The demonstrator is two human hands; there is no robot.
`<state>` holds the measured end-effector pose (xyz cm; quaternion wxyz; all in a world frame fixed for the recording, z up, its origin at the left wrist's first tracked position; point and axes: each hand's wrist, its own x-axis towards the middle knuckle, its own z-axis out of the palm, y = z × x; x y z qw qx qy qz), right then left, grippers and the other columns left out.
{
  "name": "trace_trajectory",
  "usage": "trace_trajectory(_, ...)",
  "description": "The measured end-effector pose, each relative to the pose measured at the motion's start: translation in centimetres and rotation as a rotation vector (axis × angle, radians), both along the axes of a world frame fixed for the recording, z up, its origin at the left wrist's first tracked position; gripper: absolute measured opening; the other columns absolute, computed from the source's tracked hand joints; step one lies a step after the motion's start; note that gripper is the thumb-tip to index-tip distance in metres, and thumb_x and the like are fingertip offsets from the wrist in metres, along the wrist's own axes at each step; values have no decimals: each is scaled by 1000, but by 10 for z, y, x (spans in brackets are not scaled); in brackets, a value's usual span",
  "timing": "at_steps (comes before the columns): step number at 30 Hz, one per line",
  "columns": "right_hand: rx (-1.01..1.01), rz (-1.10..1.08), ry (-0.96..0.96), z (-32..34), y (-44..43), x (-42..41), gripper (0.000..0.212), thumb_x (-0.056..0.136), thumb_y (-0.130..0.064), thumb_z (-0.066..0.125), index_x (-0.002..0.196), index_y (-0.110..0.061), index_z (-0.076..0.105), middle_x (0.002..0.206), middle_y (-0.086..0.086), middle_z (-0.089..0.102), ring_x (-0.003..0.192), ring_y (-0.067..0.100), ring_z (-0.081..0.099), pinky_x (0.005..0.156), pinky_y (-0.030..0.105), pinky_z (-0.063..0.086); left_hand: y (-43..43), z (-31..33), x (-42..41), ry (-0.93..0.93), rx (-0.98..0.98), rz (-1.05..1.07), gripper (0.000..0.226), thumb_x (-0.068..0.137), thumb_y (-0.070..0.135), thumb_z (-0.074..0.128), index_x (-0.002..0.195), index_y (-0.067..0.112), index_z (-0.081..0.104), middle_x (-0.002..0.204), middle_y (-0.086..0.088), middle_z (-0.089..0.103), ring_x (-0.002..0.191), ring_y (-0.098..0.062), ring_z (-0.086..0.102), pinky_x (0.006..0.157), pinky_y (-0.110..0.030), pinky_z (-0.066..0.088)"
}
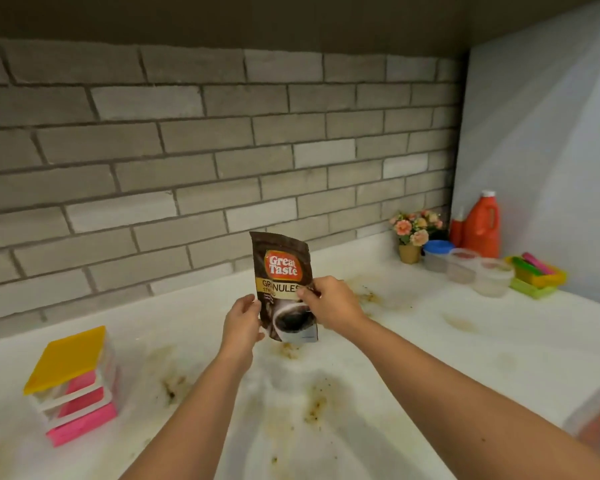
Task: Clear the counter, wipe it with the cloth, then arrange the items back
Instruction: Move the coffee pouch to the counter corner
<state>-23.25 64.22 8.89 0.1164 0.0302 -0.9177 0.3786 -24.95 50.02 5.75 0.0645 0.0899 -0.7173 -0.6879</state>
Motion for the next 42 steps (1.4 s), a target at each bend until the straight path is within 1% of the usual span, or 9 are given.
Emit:
trace_trajectory(4,-12,-69,-35,1,86,19,21,95,-33,48,97,-16,60,85,3,59,78,20,56,76,40,54,88,0,6,27,-24,-114,18,98,13,43,104,8,59,92,-10,60,72,-18,53,62,-29,44)
trace_trajectory(11,-7,-190,-102,-8,232,45,19,94,-31,52,94,-15,61,83,3,57,77,20,54,64,31,48,230,-19,17,54,-36,-194,12,94,7,50,89,6,60,72,-6,57,61,-16,48,57,-27,41)
trace_trajectory(14,-15,-254,-111,-17,281,50,26,93,-32,53,99,-9,63,85,6,59,76,22,56,70,37,52,278,-28,19,55,-31,-219,9,93,8,53,90,8,61,75,-6,60,62,-16,50,56,-26,42)
trace_trajectory(17,-48,-299,-109,-24,318,51,28,91,-30,55,102,-7,65,83,8,61,72,25,58,65,39,53,313,-36,17,50,-59,-242,9,92,11,55,88,12,63,87,-7,64,76,-20,57,70,-30,45)
trace_trajectory(24,-91,-401,-101,-37,386,36,18,92,-25,54,100,-10,62,90,8,62,78,20,53,57,26,41,383,-48,-13,51,-86,-332,9,90,11,59,84,15,65,86,-4,66,81,-20,60,78,-32,48)
trace_trajectory(29,-155,-535,-121,-39,437,24,21,93,-19,52,108,-8,61,97,10,65,82,27,61,66,36,51,437,-57,-36,36,-129,-414,12,88,13,61,95,11,71,87,-3,68,84,-20,62,85,-36,52)
trace_trajectory(33,-255,-627,-79,-44,478,16,24,96,-15,47,117,-9,58,110,10,65,96,25,59,88,40,52,479,-59,-42,85,-166,-492,14,88,12,61,96,9,72,85,-3,67,82,-20,61,83,-35,51)
trace_trajectory(39,-363,-698,-70,-54,535,0,25,97,-15,44,118,-8,57,111,10,63,95,23,56,84,35,47,535,-68,-49,111,-213,-528,13,86,12,64,93,6,73,79,-3,67,78,-23,64,83,-38,54)
trace_trajectory(42,-423,-674,-76,-56,563,-16,27,97,-14,44,120,-8,56,116,12,63,103,26,58,92,39,49,562,-71,-54,101,-219,-514,16,86,12,64,97,5,73,80,-4,66,74,-18,62,82,-34,54)
